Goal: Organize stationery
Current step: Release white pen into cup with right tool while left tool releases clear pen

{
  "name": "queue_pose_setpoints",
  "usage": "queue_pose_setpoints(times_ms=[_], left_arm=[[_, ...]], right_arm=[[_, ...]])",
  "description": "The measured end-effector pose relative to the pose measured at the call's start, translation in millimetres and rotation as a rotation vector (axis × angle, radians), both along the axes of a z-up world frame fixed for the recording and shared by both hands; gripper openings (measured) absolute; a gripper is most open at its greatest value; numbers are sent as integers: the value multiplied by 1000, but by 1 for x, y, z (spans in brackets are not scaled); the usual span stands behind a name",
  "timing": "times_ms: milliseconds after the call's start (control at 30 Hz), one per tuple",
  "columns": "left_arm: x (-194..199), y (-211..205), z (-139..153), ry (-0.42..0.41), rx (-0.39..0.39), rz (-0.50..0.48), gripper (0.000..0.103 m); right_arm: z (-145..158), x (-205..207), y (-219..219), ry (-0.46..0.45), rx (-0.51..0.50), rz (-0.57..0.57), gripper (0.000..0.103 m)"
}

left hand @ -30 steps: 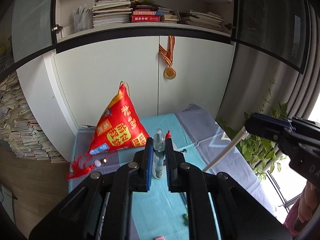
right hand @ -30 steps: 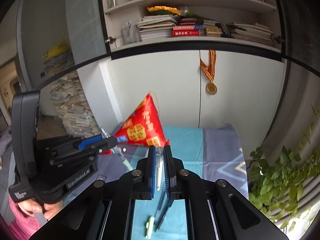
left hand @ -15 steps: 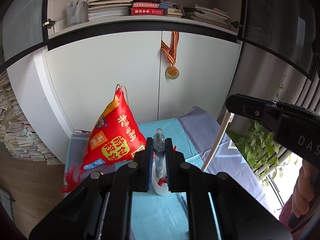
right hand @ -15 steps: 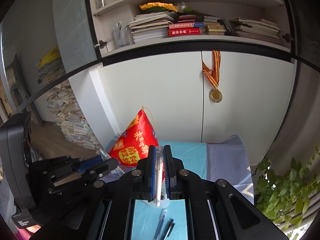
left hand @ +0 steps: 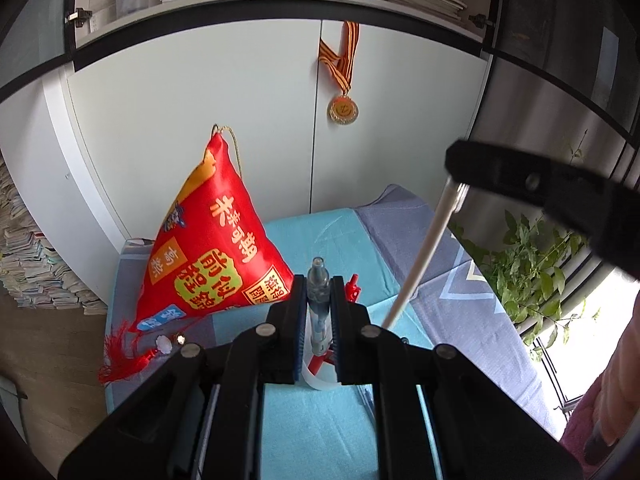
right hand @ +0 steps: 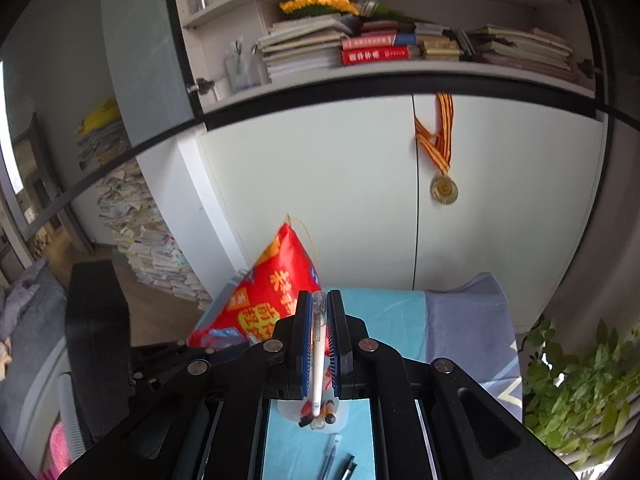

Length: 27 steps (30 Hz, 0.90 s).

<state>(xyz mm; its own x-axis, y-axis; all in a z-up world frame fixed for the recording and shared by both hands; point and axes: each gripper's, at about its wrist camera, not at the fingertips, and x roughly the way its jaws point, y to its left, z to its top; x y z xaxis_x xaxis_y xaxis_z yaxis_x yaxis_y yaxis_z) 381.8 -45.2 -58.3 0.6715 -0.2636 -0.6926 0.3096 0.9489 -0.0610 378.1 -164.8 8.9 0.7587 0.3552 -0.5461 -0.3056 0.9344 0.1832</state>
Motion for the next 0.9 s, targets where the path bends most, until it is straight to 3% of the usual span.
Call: queue_pose_setpoints(times_ms=[900], left_arm=[[14,0,-47,123,18,-1,10]], right_arm=[[-74,13,5,178,-42,19,8]])
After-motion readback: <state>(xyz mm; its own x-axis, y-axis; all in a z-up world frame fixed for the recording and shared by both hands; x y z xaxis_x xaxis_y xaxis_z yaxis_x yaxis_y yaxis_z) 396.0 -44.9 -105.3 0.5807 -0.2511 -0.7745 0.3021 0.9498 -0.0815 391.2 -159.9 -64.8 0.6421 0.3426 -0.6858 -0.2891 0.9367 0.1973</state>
